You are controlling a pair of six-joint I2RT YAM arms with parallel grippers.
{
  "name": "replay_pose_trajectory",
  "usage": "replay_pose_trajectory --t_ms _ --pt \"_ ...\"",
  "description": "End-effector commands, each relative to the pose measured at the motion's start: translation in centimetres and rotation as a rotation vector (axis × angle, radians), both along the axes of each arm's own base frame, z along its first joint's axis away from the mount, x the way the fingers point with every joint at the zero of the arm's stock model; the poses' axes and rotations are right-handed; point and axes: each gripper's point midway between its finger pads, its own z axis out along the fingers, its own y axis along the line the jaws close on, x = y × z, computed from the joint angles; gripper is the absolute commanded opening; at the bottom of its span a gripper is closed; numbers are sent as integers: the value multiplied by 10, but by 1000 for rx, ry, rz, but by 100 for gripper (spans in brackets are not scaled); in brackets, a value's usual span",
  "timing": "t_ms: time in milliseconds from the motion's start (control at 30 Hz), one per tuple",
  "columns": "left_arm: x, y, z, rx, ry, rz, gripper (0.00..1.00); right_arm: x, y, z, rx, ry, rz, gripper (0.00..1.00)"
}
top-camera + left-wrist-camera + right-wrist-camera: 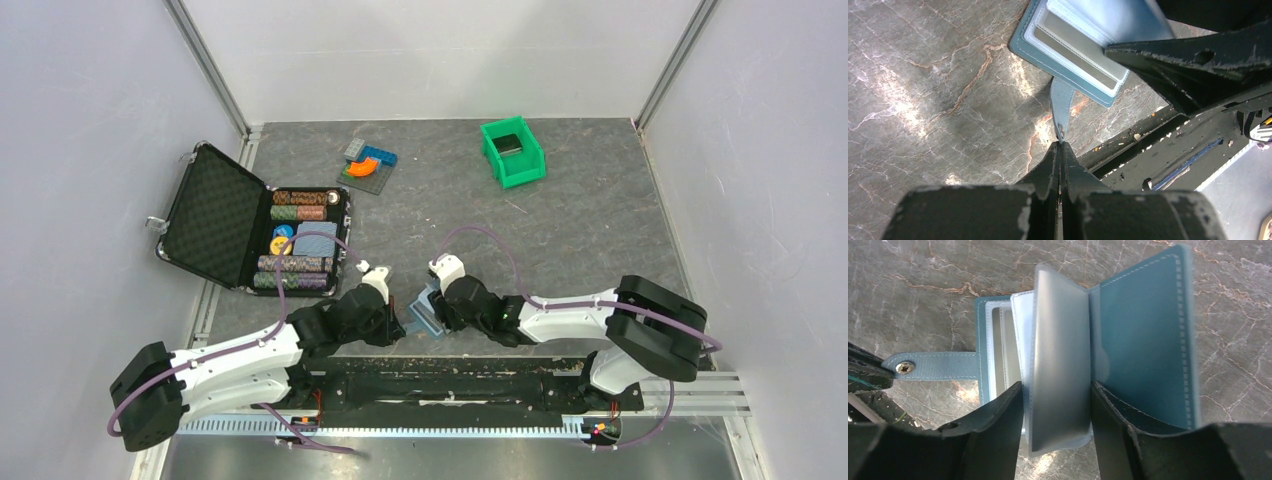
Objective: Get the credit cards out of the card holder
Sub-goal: Remove the credit card from the card holder.
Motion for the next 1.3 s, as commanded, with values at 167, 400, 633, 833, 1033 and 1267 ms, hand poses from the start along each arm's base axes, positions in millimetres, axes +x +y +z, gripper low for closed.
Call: replay_pose_trajectory --t_ms 167,400,633,833,1033,1267 --pt "11 9 4 44 -37 59 2 4 -17 7 25 -9 -118 37" --pt "21 15 4 111 -49 97 3 -8 -30 15 155 48 -202 27" --pt "30 12 11 180 -19 130 29 -21 -31 15 315 125 -260 22" --pt "43 5 39 170 -43 163 43 -20 -31 22 388 142 -304 20" --pt "51 -43 76 -18 -73 74 39 -21 -28 31 451 152 -316 19" --pt "59 -73 53 -30 -33 17 25 -22 -32 31 484 154 -330 13"
